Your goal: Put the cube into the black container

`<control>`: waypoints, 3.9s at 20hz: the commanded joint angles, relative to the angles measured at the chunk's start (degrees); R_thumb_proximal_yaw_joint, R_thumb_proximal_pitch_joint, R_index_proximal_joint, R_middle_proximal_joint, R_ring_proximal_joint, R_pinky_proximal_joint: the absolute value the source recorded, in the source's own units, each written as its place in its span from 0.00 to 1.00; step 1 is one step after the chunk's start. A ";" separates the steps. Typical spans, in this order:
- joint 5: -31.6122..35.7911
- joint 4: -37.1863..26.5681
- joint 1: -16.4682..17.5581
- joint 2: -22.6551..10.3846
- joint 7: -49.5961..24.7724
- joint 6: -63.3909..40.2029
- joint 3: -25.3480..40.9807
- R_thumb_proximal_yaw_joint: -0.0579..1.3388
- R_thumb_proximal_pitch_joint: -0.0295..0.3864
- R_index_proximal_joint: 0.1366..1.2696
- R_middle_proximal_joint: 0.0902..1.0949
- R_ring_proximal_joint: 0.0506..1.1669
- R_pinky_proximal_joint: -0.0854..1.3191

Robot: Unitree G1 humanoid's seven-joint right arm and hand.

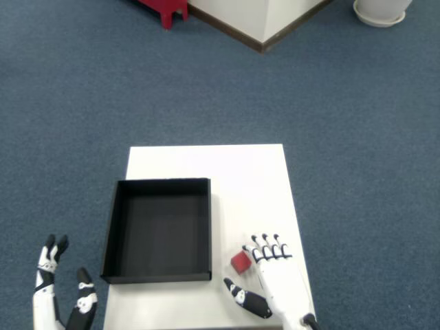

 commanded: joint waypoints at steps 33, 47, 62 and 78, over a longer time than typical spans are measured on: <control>3.12 1.50 -1.21 0.20 0.16 1.32 1.32 0.32 0.18 0.33 0.14 0.13 0.04; 1.89 -0.19 -0.69 0.22 0.04 2.42 1.75 0.33 0.19 0.37 0.14 0.14 0.05; -1.58 -1.93 -0.83 0.22 -3.64 3.76 1.42 0.32 0.18 0.42 0.15 0.15 0.09; -2.28 -2.38 -0.56 0.14 -4.97 3.79 1.49 0.31 0.22 0.44 0.16 0.15 0.08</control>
